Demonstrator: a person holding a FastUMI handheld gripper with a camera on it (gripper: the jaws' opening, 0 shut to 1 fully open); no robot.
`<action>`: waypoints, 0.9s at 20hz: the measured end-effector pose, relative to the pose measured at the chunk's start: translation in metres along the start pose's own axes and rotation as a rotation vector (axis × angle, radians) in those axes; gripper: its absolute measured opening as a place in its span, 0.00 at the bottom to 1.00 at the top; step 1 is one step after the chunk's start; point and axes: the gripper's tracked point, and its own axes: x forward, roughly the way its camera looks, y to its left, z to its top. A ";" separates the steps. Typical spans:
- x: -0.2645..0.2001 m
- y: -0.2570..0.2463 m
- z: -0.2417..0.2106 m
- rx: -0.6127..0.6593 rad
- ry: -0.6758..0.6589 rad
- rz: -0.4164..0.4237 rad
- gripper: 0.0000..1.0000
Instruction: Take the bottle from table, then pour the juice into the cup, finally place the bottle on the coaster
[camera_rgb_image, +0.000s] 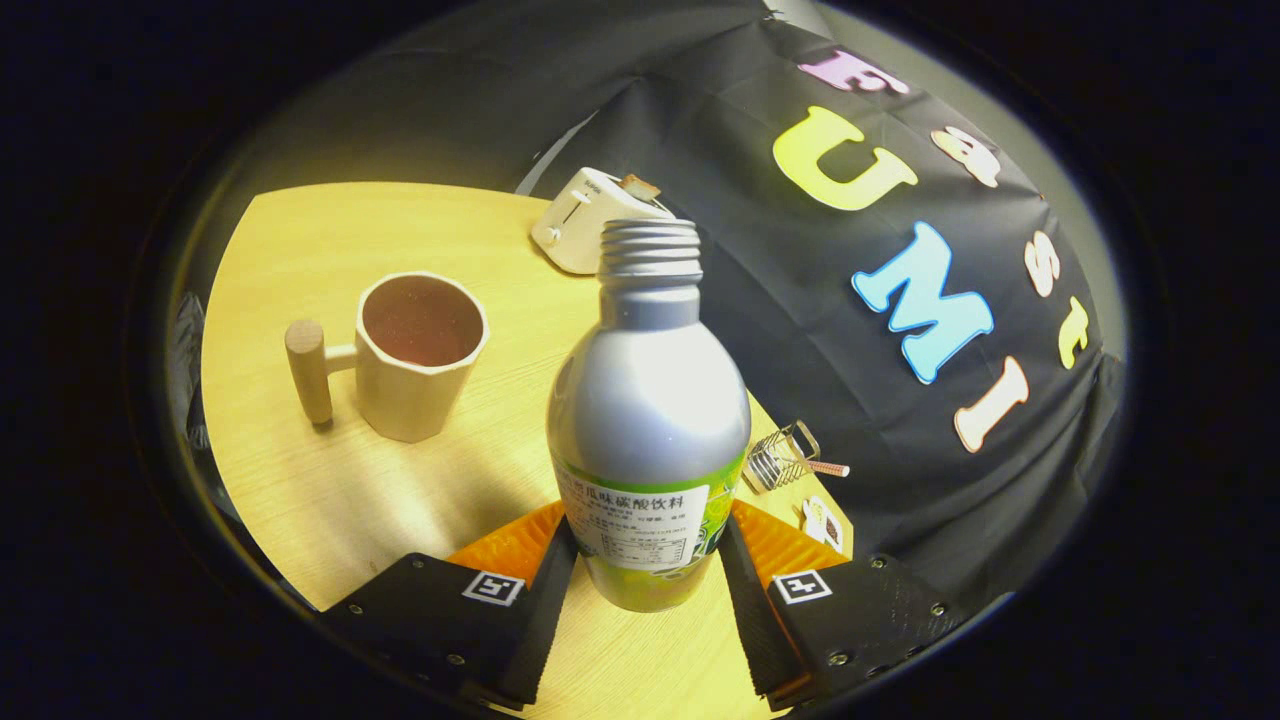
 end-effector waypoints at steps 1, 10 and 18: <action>0.000 0.002 0.003 -0.024 0.005 -0.003 0.76; 0.004 0.011 0.013 -0.181 0.050 -0.008 0.76; 0.005 0.017 0.014 -0.316 0.090 -0.008 0.76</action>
